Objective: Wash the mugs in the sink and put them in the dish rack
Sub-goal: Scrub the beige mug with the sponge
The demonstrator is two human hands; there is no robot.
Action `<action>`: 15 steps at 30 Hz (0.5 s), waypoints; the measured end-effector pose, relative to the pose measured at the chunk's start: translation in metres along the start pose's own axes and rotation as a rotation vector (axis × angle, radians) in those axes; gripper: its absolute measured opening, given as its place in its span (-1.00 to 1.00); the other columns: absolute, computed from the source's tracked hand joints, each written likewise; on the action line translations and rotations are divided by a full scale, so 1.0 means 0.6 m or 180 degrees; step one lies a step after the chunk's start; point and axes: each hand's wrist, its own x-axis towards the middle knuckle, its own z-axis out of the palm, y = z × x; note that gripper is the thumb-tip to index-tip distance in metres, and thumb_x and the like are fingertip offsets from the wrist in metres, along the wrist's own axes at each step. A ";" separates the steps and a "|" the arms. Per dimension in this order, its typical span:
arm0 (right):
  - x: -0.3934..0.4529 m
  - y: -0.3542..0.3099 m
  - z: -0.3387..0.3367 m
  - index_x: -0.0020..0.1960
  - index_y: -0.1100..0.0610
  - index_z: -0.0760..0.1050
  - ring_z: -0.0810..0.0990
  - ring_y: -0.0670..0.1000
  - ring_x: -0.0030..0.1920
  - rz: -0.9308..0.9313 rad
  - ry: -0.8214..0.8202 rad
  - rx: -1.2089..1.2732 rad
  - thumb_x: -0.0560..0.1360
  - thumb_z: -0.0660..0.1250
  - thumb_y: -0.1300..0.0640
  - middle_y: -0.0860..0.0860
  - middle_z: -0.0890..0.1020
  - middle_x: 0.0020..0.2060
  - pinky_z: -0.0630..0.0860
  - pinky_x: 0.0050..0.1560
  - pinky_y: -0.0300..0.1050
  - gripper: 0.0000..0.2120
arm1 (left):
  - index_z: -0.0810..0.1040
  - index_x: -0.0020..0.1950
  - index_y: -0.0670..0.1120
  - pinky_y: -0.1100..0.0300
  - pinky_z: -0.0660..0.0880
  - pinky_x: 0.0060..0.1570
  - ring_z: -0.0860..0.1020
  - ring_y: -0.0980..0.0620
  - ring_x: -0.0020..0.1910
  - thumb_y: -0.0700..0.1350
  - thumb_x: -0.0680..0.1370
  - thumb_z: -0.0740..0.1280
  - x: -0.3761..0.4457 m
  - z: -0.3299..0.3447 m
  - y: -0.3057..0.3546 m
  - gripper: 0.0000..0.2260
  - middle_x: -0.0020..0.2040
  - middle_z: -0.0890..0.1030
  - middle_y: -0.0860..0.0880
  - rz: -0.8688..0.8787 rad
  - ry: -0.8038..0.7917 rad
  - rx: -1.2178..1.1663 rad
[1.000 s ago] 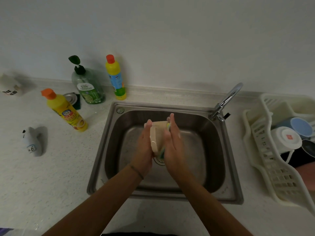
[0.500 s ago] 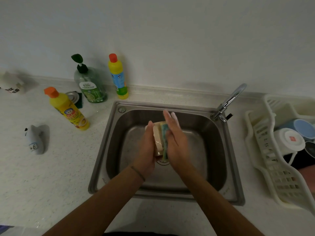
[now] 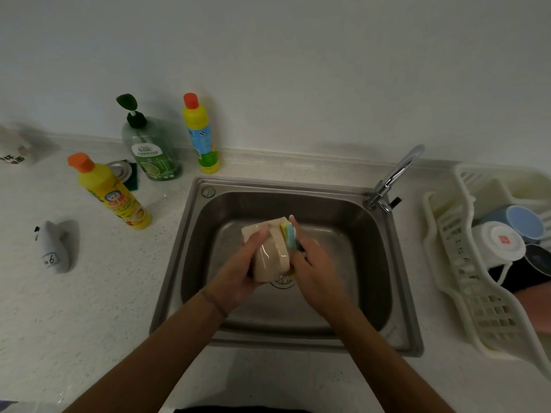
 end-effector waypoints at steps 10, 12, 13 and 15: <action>0.001 -0.033 -0.029 0.48 -0.09 0.42 0.40 -0.42 0.26 -0.0652 0.0299 -0.0776 0.63 0.25 0.14 -0.20 0.43 0.41 0.41 0.21 -0.51 -0.57 | 0.54 0.30 -0.07 0.34 0.59 -0.20 0.66 0.02 0.07 -0.02 0.56 0.42 0.013 0.012 -0.005 -0.67 0.10 0.66 0.00 0.1141 0.1082 0.1086; -0.001 -0.035 -0.026 0.45 -0.05 0.46 0.40 -0.44 0.15 -0.0731 0.0336 -0.1109 0.61 0.28 0.12 -0.13 0.49 0.38 0.36 0.06 -0.62 -0.59 | 0.51 0.31 -0.06 0.37 0.56 -0.21 0.62 0.04 0.11 -0.06 0.58 0.42 0.022 0.008 -0.011 -0.69 0.14 0.63 -0.01 0.1285 0.1280 0.1223; -0.002 -0.035 -0.025 0.44 -0.03 0.47 0.42 -0.38 0.15 -0.0789 0.0384 -0.1249 0.60 0.29 0.11 -0.10 0.52 0.37 0.36 0.02 -0.61 -0.59 | 0.51 0.30 -0.05 0.37 0.56 -0.20 0.62 0.04 0.12 -0.04 0.57 0.43 0.026 0.005 -0.014 -0.68 0.16 0.62 -0.02 0.1325 0.1310 0.1244; -0.006 -0.034 -0.029 0.41 -0.03 0.50 0.46 -0.27 0.17 -0.0909 0.0406 -0.1425 0.59 0.29 0.09 -0.06 0.58 0.31 0.43 0.08 -0.49 -0.61 | 0.53 0.27 -0.03 0.31 0.62 -0.15 0.65 0.01 0.10 0.06 0.50 0.47 0.026 0.000 -0.015 -0.61 0.16 0.64 -0.03 0.1345 0.1321 0.1158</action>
